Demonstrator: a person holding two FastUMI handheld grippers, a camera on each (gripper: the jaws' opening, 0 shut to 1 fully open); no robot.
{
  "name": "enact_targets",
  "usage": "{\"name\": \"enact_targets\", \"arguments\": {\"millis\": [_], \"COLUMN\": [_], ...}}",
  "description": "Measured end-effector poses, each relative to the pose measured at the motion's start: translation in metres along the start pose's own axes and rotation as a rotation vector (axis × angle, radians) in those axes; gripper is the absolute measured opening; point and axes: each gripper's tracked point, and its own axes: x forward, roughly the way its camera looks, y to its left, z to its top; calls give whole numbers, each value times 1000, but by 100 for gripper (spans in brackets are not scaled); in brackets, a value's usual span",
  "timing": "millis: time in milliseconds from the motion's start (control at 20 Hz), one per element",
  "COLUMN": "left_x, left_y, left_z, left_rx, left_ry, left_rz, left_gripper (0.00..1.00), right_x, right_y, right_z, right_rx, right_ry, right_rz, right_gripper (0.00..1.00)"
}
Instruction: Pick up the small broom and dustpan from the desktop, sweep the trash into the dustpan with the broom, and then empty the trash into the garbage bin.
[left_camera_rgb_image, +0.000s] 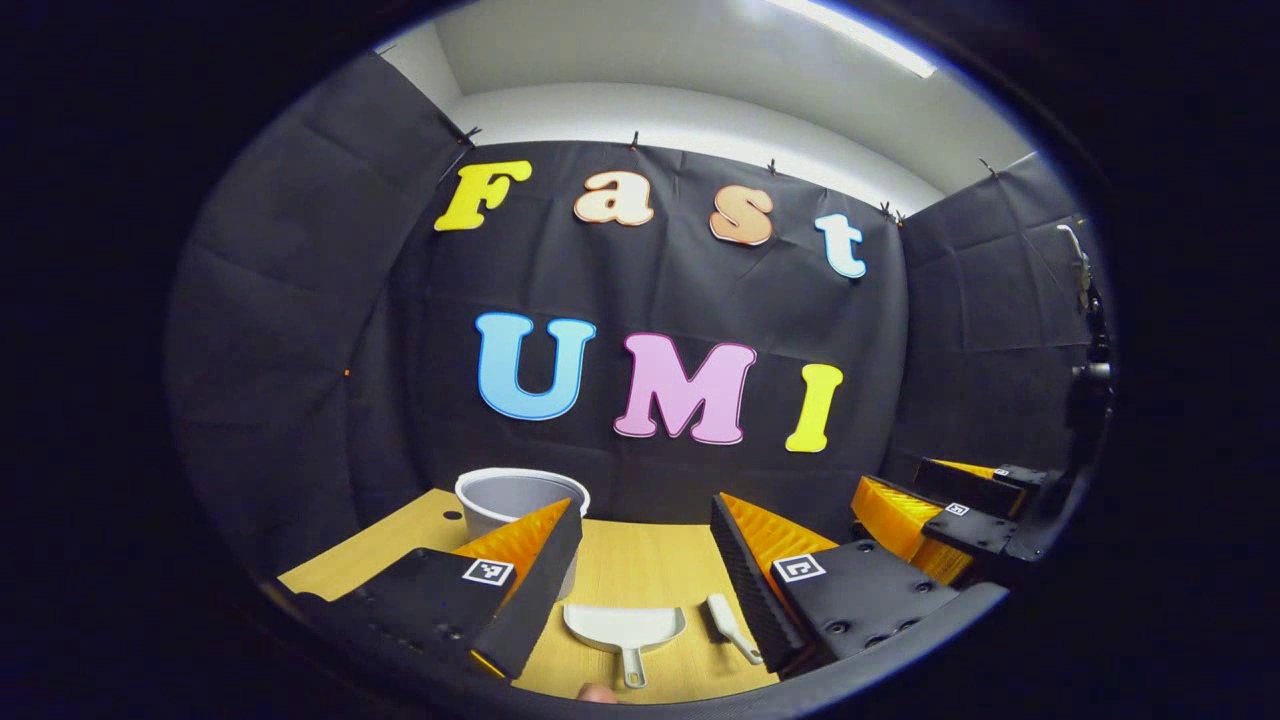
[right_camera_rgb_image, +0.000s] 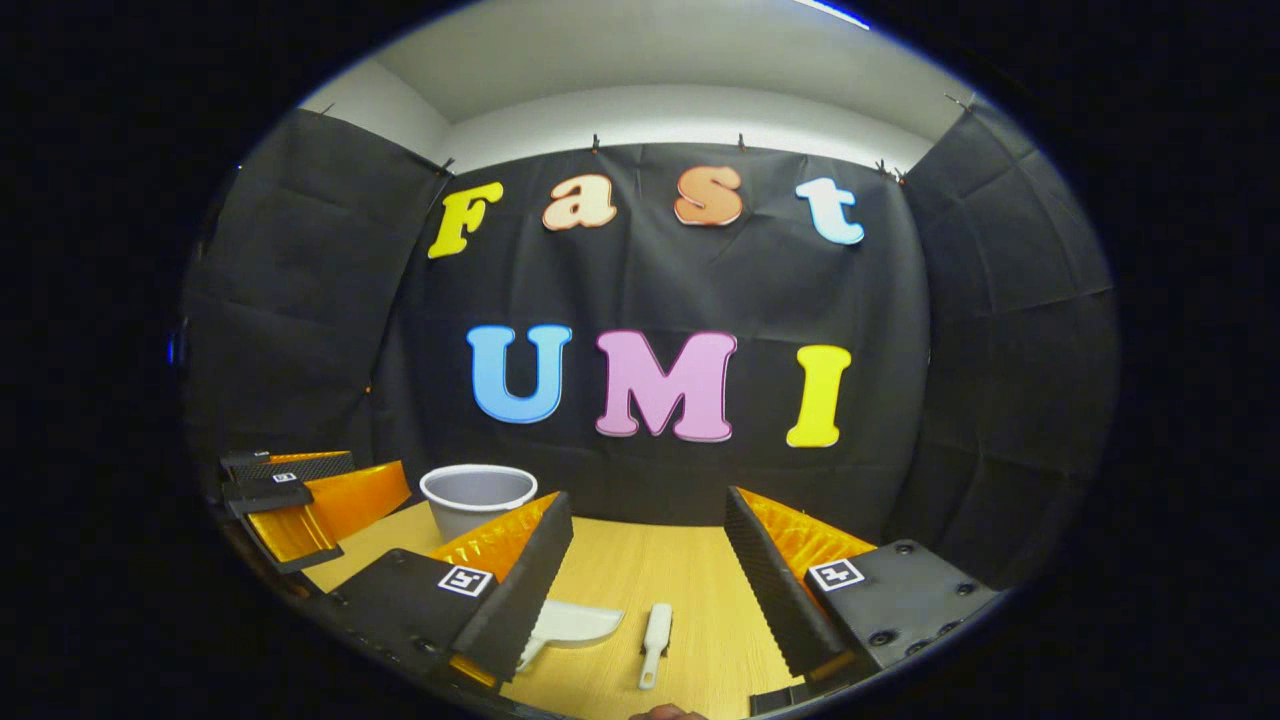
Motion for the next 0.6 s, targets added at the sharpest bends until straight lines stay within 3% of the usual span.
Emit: {"name": "enact_targets", "arguments": {"millis": [250, 600], "left_x": [10, 9], "left_y": [-3, -6], "left_z": [4, 4], "left_rx": [15, 19], "left_ry": [7, 28], "left_rz": [14, 21], "left_gripper": [79, 77], "right_x": [-29, -50], "right_y": [19, 35], "right_z": [17, -4], "right_rx": [4, 16], "right_ry": [1, 46], "right_rz": [-4, 19], "right_gripper": [98, 98]}}
